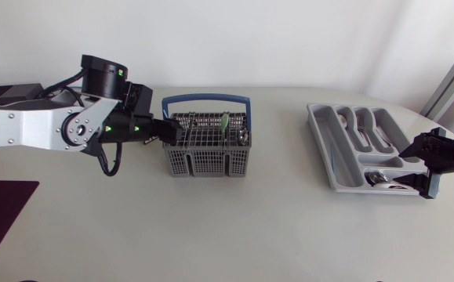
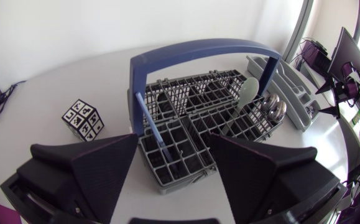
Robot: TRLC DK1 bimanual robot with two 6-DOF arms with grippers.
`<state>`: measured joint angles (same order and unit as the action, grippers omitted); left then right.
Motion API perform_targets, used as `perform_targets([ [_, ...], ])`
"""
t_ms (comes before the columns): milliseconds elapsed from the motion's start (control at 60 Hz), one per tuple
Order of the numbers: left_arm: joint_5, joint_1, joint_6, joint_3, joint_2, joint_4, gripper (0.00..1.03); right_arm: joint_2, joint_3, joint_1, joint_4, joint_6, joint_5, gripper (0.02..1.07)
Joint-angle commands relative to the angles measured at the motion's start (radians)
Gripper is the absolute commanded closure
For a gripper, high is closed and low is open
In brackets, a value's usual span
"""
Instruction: Transfer all utensils from the basket to the drawer tray.
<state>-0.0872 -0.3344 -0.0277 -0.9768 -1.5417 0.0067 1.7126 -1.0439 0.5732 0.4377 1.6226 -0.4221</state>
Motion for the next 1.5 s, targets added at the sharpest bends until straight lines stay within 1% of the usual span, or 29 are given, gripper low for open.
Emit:
perform_targets([
  [0,0.009,-0.011,-0.044,-0.014,-0.041,0.009,0.39,-0.034,0.067,-0.024,-0.008,-0.03,-0.012,0.07],
  [83,0.009,-0.008,-0.052,-0.026,-0.058,0.013,0.44,-0.054,0.093,-0.039,-0.011,-0.041,-0.021,0.07],
  [217,0.009,-0.003,-0.061,-0.034,-0.072,0.03,0.45,-0.08,0.133,-0.064,-0.037,-0.059,-0.027,0.07],
  [283,0.01,-0.002,-0.061,-0.033,-0.075,0.044,0.48,-0.093,0.145,-0.073,-0.04,-0.059,-0.027,0.07],
  [450,0.033,-0.006,-0.066,-0.045,-0.097,0.055,0.48,-0.114,0.16,-0.088,-0.05,-0.072,-0.027,0.07],
  [633,0.084,-0.022,-0.066,-0.048,-0.12,0.09,0.48,-0.13,0.182,-0.098,-0.053,-0.07,-0.029,0.07],
  [783,0.106,-0.032,-0.061,-0.051,-0.132,0.121,0.49,-0.128,0.197,-0.101,-0.07,-0.067,-0.029,0.07],
  [833,0.116,-0.04,-0.061,-0.057,-0.14,0.122,0.54,-0.126,0.199,-0.101,-0.071,-0.067,-0.029,0.07],
  [917,0.132,-0.046,-0.061,-0.069,-0.155,0.122,0.56,-0.125,0.202,-0.101,-0.071,-0.066,-0.03,0.07],
  [1017,0.145,-0.049,-0.066,-0.092,-0.181,0.121,0.61,-0.125,0.206,-0.099,-0.074,-0.058,-0.032,0.07],
  [1067,0.158,-0.052,-0.066,-0.097,-0.187,0.121,0.62,-0.125,0.211,-0.098,-0.077,-0.055,-0.032,0.07],
  [1083,0.159,-0.052,-0.066,-0.097,-0.187,0.122,0.64,-0.125,0.212,-0.098,-0.077,-0.052,-0.032,0.07],
  [1150,0.164,-0.054,-0.066,-0.097,-0.186,0.124,0.67,-0.125,0.212,-0.095,-0.077,-0.049,-0.037,0.07],
  [1183,0.165,-0.054,-0.064,-0.099,-0.187,0.127,0.7,-0.123,0.212,-0.093,-0.079,-0.047,-0.037,0.07],
  [1267,0.168,-0.052,-0.063,-0.105,-0.195,0.131,0.75,-0.119,0.212,-0.091,-0.079,-0.046,-0.04,0.07],
  [1483,0.17,-0.06,-0.06,-0.097,-0.198,0.148,0.97,-0.12,0.217,-0.09,-0.079,-0.044,-0.043,0.07],
])
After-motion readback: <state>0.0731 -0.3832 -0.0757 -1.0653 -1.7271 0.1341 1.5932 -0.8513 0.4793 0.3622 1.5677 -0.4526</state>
